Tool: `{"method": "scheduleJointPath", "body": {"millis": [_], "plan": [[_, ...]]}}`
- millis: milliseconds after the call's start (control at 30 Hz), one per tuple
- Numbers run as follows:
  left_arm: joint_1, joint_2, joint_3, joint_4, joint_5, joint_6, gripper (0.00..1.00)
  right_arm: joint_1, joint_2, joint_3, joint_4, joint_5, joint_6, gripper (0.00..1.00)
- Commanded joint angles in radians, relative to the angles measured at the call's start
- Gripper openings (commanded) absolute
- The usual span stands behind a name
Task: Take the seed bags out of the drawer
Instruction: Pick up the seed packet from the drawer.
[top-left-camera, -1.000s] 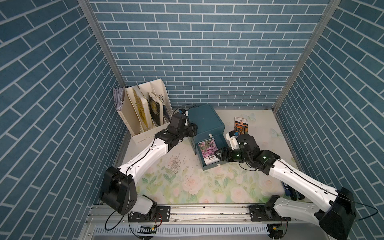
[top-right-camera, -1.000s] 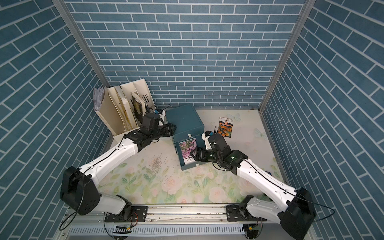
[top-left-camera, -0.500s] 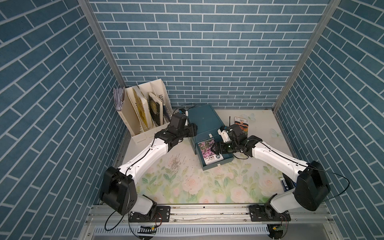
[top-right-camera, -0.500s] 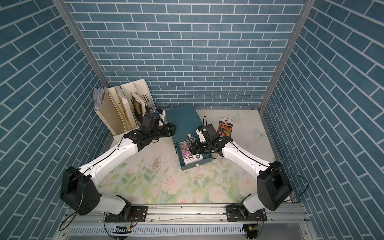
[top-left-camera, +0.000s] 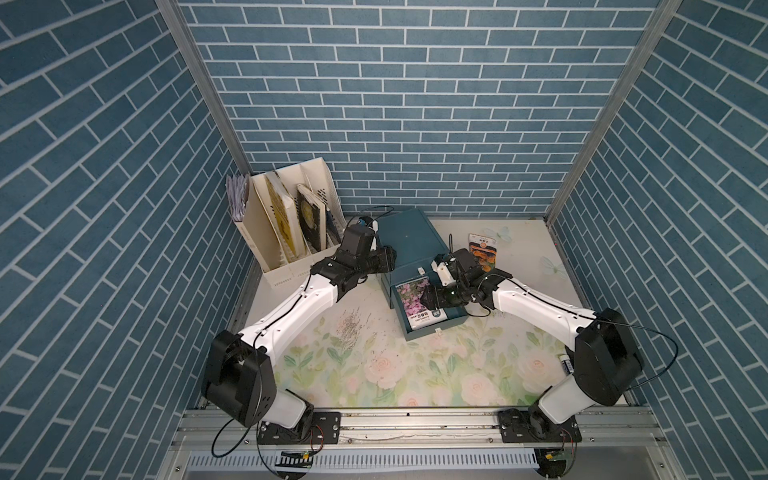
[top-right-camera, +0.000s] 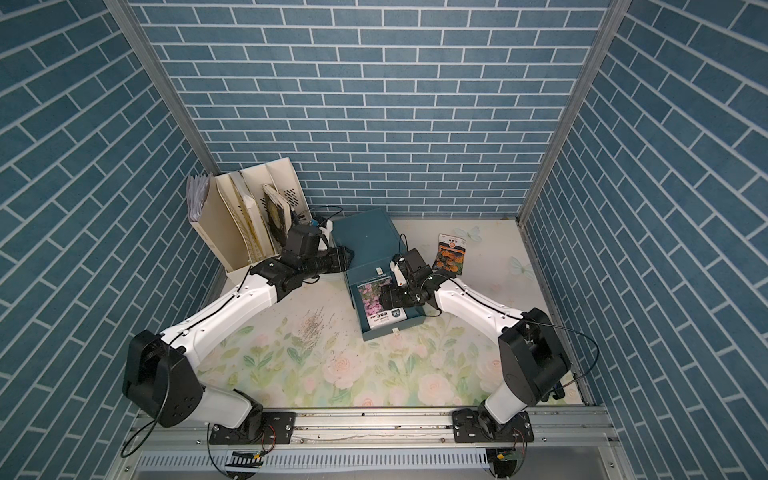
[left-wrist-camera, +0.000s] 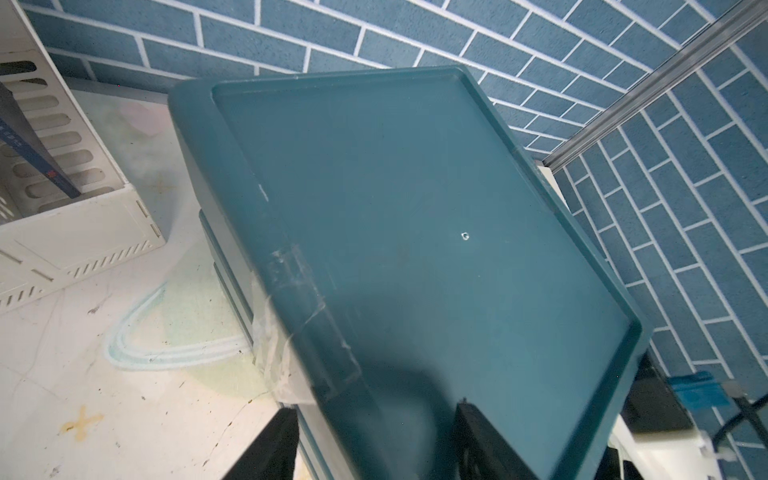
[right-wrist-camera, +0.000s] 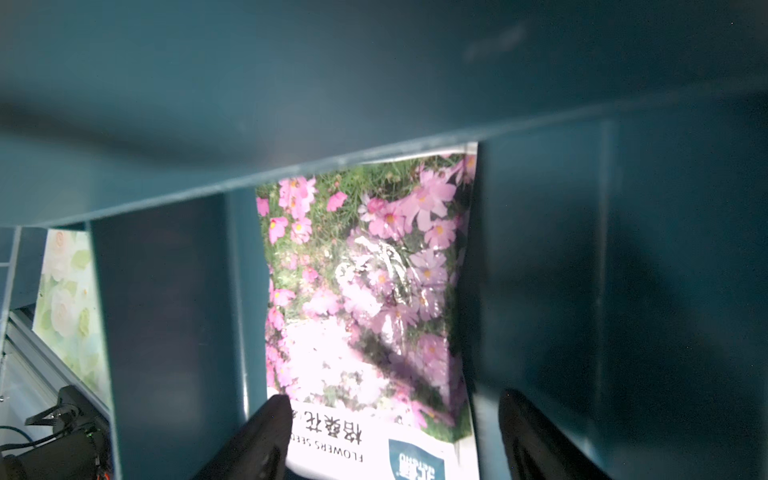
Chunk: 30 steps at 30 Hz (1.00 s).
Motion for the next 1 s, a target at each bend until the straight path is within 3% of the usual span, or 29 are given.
{"method": "scheduleJointPath", "body": {"millis": [0, 633, 833, 967], "plan": [[-0.005, 0.029, 0.000, -0.074, 0.002, 0.016, 0.64, -0.002, 0.028, 0.026, -0.011, 0.023, -0.033, 0.81], [-0.003, 0.028, -0.005, -0.079, 0.004, 0.018, 0.64, 0.046, 0.114, 0.050, 0.013, -0.030, -0.022, 0.59], [-0.003, 0.026, -0.010, -0.076, 0.006, 0.019, 0.64, 0.053, 0.124, 0.049, 0.029, -0.040, -0.011, 0.45], [-0.004, 0.025, -0.010, -0.078, 0.006, 0.019, 0.64, 0.054, 0.124, 0.048, 0.033, -0.037, -0.004, 0.27]]}}
